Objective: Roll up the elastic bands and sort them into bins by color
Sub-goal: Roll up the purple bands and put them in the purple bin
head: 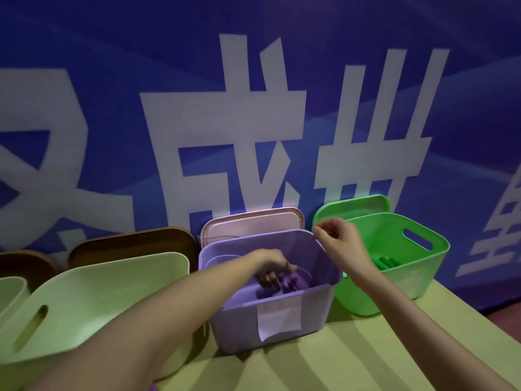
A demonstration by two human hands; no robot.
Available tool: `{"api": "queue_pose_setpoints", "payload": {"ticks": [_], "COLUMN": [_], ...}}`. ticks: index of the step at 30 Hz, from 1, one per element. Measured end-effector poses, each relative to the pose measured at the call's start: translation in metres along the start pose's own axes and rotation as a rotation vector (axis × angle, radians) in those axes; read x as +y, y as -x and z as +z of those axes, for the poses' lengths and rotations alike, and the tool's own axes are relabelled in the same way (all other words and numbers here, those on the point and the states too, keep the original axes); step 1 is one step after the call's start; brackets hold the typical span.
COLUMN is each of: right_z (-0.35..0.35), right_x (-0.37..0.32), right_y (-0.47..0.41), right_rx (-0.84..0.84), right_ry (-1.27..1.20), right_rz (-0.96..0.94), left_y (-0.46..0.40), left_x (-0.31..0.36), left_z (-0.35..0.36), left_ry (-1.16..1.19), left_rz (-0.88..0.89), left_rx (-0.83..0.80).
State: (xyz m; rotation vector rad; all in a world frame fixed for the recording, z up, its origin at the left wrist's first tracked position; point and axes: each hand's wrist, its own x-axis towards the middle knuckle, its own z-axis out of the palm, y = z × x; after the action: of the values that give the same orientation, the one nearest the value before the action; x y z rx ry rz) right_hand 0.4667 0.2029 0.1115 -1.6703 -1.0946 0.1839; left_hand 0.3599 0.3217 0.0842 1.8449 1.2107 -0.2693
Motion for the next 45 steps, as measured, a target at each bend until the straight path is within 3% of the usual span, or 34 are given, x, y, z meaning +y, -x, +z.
{"api": "queue_pose_setpoints", "payload": {"ticks": [3, 9, 14, 20, 28, 35, 45], "right_z": [-0.01, -0.029, -0.033, -0.014, 0.035, 0.065, 0.099], "right_x": [-0.017, -0.06, -0.076, -0.069, -0.056, -0.062, -0.054], "right_y": [0.013, 0.061, 0.112, 0.183, 0.284, 0.292, 0.29], "right_rx": [-0.015, -0.034, -0.074, -0.209, -0.606, -0.566, -0.523], "right_ry": [0.019, 0.079, 0.107, 0.114, 0.235, 0.31, 0.379], "right_rz": [-0.014, -0.111, -0.151, -0.121, -0.182, -0.345, -0.318], "left_y": [0.028, 0.102, 0.19, 0.254, 0.278, 0.29, 0.29], "left_x": [-0.008, -0.037, -0.072, -0.147, -0.242, -0.266, -0.287], "left_z": [-0.013, -0.026, -0.012, 0.021, 0.088, 0.115, 0.098], "left_ry": [-0.018, 0.177, 0.304, 0.182, 0.175, 0.424, 0.566], "left_rz": [0.011, 0.35, 0.464, 0.423, 0.417, 0.348, 0.218], "left_rx": [0.034, 0.44, 0.45, 0.435, 0.581, 0.744, 0.773]}}
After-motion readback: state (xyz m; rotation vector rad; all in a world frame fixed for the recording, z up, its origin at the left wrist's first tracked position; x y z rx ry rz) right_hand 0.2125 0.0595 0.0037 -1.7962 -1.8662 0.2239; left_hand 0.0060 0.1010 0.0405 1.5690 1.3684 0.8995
